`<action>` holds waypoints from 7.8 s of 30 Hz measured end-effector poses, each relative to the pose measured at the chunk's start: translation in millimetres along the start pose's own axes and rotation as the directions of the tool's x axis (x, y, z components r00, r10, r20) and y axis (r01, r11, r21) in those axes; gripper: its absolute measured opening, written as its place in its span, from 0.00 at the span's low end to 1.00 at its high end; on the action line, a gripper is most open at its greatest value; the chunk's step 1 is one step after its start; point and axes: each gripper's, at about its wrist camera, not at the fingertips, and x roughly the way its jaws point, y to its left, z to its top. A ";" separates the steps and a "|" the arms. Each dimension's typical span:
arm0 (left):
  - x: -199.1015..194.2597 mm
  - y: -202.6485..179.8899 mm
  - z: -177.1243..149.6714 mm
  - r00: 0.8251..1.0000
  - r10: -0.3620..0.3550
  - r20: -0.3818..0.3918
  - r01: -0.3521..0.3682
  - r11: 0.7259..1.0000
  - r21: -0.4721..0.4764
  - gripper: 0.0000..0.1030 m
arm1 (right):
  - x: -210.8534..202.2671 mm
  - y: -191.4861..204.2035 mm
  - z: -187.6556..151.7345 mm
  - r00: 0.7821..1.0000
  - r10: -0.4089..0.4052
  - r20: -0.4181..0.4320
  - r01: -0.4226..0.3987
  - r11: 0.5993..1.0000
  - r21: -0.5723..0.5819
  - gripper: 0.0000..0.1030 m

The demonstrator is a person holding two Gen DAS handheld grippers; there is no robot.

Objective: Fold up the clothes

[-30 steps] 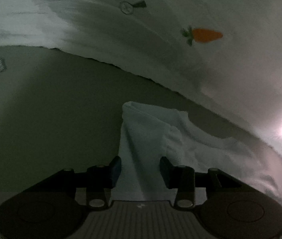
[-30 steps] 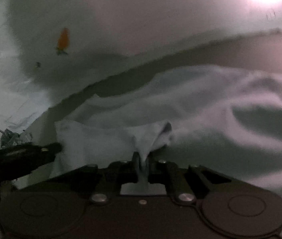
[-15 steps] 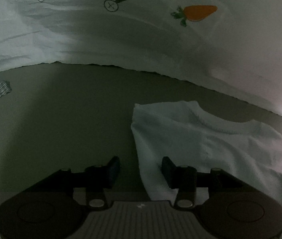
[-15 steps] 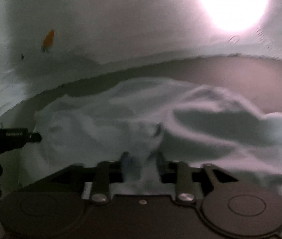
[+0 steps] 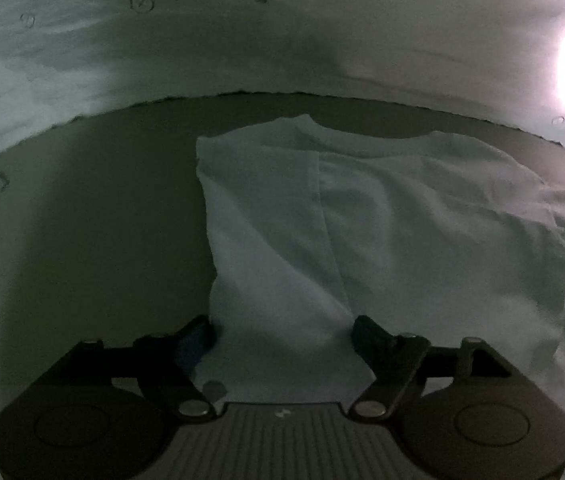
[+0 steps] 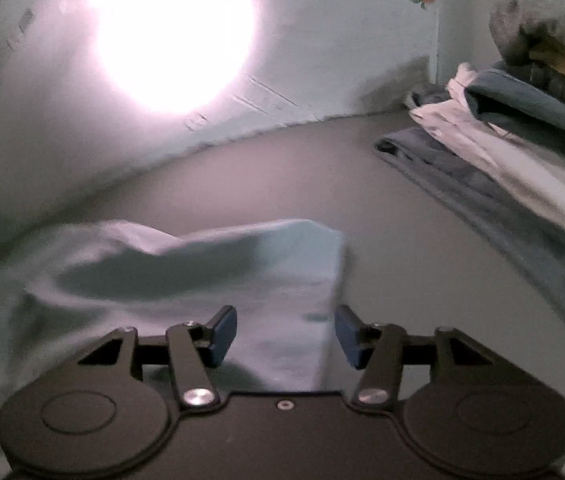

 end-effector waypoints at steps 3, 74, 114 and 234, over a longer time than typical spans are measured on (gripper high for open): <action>8.3 11.8 3.6 0.999 -0.010 -0.040 0.008 0.998 -0.061 0.95 | 12.4 -7.6 7.9 0.999 0.023 0.025 -0.023 1.000 0.003 0.54; -179.5 41.3 -287.4 0.972 -0.021 -0.232 0.022 1.000 0.004 1.00 | -158.1 -97.6 -172.3 0.864 0.491 -0.114 -0.433 0.839 0.331 0.47; -224.6 63.7 -306.3 0.991 -0.047 -0.126 0.037 0.996 -0.082 1.00 | -191.2 -88.0 -230.3 0.452 0.890 0.056 -0.797 0.375 0.473 0.12; -202.7 79.6 -326.8 0.893 -0.441 -0.094 0.396 0.867 -0.301 0.42 | -202.9 -67.6 -236.0 0.594 0.753 -0.282 -0.561 0.639 0.526 0.25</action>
